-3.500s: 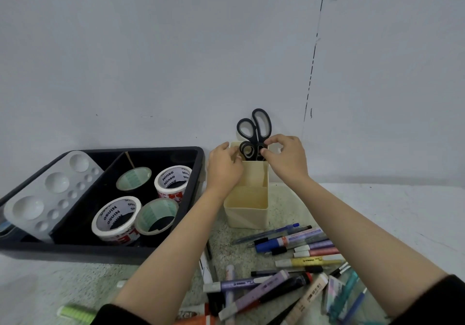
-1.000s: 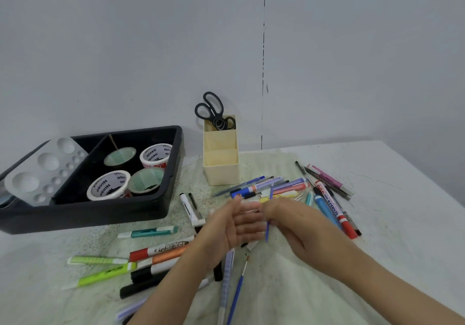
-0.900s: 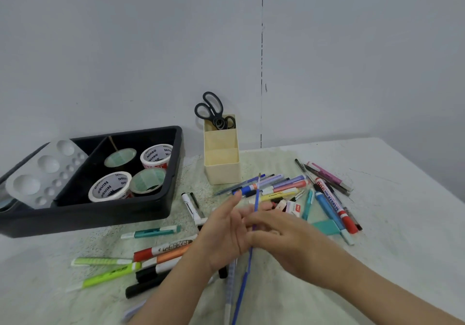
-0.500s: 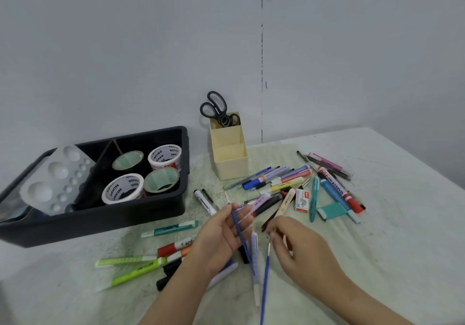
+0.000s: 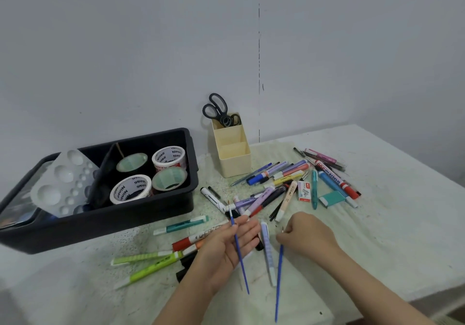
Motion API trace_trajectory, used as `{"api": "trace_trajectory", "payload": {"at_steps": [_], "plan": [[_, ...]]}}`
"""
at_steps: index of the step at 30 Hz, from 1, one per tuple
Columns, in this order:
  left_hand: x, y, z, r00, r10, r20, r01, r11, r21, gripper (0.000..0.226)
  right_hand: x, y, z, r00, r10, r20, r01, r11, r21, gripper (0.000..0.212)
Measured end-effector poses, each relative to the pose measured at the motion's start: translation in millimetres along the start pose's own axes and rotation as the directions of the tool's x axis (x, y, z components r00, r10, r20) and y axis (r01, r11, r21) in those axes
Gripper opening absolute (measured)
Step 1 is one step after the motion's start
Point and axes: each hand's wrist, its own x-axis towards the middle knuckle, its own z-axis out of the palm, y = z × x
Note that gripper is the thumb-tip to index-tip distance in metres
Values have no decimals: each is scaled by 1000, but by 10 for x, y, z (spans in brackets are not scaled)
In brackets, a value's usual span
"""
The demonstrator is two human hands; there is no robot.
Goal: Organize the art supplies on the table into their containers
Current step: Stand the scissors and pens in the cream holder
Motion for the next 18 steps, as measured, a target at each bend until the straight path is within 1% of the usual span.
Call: {"api": "trace_trajectory", "payload": {"at_steps": [2, 4, 8, 11, 13, 14, 15, 17, 18], "plan": [[-41, -11, -28, 1000, -5, 4, 5, 1000, 29, 29, -1, -2, 10, 1000, -1, 5, 2, 998, -68, 38], [-79, -16, -56, 1000, -15, 7, 15, 999, 50, 29, -9, -19, 48, 1000, 18, -1, -18, 996, -84, 36], [-140, -25, -115, 1000, -24, -3, 24, 998, 61, 30, -11, -76, 77, 996, 85, 15, -85, 996, 10, 35], [-156, -34, -178, 1000, -23, -18, 24, 997, 72, 30, -18, -118, 64, 995, 104, -7, -104, 993, 51, 38], [-160, -25, -209, 999, -32, -16, 33, 997, 70, 30, -12, -131, 47, 996, 63, -62, -53, 988, 145, 41], [-160, -20, -213, 999, -40, -10, 41, 997, 64, 30, -10, -143, 29, 995, 30, -90, -9, 974, 228, 41], [-162, -14, -209, 999, -52, 0, 52, 997, 58, 30, -16, -168, 3, 993, -14, -113, 51, 942, 333, 38], [-159, -11, -181, 997, -79, 23, 78, 995, 62, 30, -55, -258, -45, 987, -112, -119, 159, 826, 541, 30], [-158, -13, -156, 995, -92, 39, 89, 993, 73, 30, -76, -308, -54, 981, -158, -112, 194, 770, 608, 28]]}}
